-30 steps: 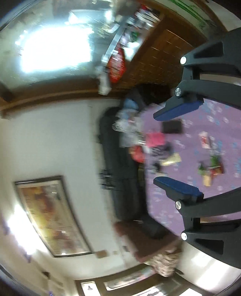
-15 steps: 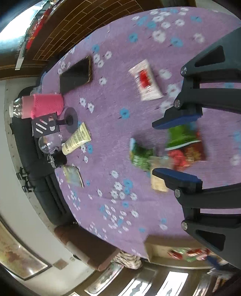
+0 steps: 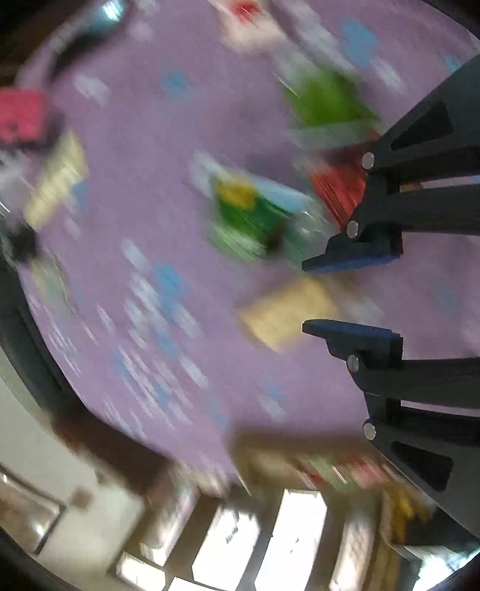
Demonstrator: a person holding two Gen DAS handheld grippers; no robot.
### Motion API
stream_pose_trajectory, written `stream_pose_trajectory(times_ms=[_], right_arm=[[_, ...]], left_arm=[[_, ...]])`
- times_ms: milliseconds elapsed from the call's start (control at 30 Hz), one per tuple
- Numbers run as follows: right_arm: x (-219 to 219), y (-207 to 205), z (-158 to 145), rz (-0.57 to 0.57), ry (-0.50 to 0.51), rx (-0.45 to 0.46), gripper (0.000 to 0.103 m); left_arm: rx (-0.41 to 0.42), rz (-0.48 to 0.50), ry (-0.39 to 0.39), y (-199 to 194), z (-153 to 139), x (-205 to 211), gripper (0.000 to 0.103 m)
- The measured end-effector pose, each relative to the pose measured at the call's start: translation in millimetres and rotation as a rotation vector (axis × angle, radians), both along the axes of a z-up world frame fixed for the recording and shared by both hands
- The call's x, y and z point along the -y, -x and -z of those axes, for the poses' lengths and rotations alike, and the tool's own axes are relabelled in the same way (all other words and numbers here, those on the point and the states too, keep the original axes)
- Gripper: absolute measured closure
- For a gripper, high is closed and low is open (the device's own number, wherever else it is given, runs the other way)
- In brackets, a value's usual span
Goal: Organize snacks
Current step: 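Grasp the cake bar with the left gripper while the right gripper grasps the green packet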
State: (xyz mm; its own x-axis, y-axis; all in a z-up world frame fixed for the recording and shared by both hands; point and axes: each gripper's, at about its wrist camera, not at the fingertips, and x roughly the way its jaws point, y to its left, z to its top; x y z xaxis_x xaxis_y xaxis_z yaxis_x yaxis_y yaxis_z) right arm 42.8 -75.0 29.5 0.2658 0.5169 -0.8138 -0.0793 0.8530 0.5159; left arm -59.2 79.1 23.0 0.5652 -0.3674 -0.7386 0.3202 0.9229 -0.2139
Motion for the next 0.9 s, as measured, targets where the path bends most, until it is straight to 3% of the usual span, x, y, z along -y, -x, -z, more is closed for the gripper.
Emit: stream_pose_trajectory(times_ms=[167, 300, 533, 700, 900], right_arm=[[26.8, 39.4, -29.1, 0.064, -0.007, 0.252, 0.078], [64.5, 44.3, -30.2, 0.143, -0.053, 0.329, 0.077], [118.5, 36.4, -17.1, 0.237, -0.114, 0.338, 0.073], [125.6, 31.1, -7.7, 0.241, -0.167, 0.306, 0.073], [120.2, 35.6, 1.7, 0.273, -0.038, 0.292, 0.072]], left_arm=[[-0.047, -0.051, -0.003, -6.7, 11.4, 2.2, 0.002], [-0.081, -0.095, -0.06, -11.6, 23.5, 12.5, 0.001], [-0.084, -0.137, -0.242, -15.2, 33.6, 40.9, 0.0], [-0.079, -0.202, -0.228, -15.4, 34.5, 40.1, 0.0], [-0.075, -0.207, -0.233, -14.8, 34.0, 39.6, 0.0]])
